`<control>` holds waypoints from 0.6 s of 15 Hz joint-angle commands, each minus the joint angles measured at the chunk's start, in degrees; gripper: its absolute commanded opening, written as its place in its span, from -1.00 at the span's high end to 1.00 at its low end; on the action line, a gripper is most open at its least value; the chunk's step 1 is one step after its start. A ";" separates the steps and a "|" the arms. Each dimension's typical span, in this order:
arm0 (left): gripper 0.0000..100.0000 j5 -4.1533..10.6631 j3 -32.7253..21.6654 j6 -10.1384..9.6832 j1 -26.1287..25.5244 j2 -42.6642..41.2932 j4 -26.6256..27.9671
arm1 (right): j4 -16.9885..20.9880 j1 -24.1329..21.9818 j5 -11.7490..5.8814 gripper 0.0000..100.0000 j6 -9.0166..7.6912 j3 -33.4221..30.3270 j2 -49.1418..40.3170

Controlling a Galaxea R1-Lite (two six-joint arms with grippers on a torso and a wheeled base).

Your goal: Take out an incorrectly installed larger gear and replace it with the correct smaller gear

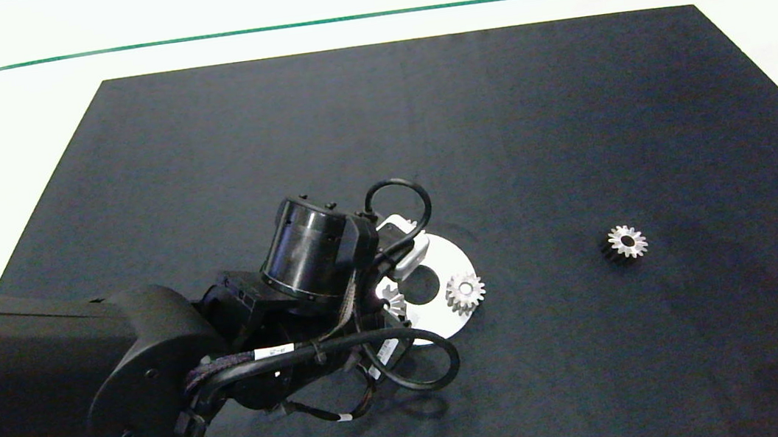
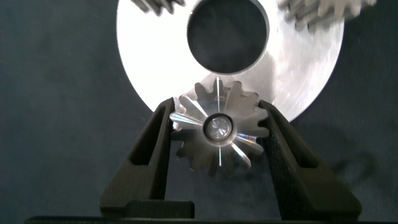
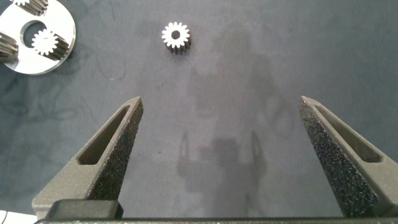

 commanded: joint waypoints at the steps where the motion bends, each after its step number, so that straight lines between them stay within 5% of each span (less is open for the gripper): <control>1: 0.44 0.23 -0.76 0.11 -0.37 -0.89 -0.22 | 0.10 0.10 0.02 -1.00 -0.02 0.05 -0.03; 9: 0.44 0.23 -1.55 -0.07 -2.48 -2.56 2.24 | 0.10 0.10 0.02 -1.00 -0.02 -0.04 -0.47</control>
